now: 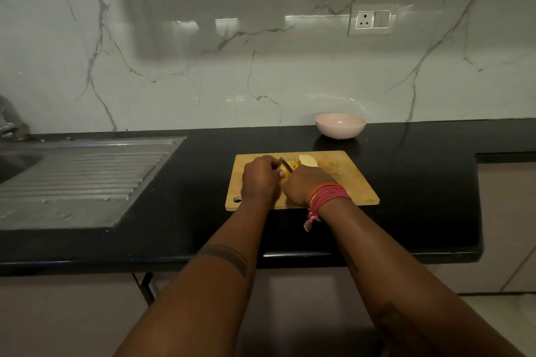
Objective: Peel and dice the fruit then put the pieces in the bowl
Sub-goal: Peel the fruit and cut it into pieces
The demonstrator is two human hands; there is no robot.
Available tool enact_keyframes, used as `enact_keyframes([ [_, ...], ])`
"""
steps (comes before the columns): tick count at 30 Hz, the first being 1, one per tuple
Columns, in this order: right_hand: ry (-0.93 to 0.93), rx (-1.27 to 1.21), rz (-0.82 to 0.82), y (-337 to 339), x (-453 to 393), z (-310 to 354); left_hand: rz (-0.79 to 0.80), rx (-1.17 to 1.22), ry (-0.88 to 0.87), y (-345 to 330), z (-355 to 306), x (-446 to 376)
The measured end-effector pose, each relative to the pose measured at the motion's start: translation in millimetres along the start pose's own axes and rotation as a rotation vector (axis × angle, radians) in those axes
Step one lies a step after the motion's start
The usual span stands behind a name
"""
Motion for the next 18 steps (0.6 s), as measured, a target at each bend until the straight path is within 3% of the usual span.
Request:
enact_keyframes([
  [9, 0.007, 0.012, 0.005, 2.9, -18.0, 5.1, -0.014, -0.015, -0.02, 2.0, -1.6, 0.2],
  [18, 0.012, 0.232, 0.112, -10.1, -20.3, 14.8, -0.016, -0.013, -0.008, 0.8, 0.1, -1.1],
])
Point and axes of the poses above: each hand's wrist, its own x-axis away from the middle knuckle, its own y-axis out of the back of the hand, z = x × y, the point moved 8 cm from there along -x, towards the middle knuckle, and after that the axes turned 9 degrees about z, right-handed, at the moved point
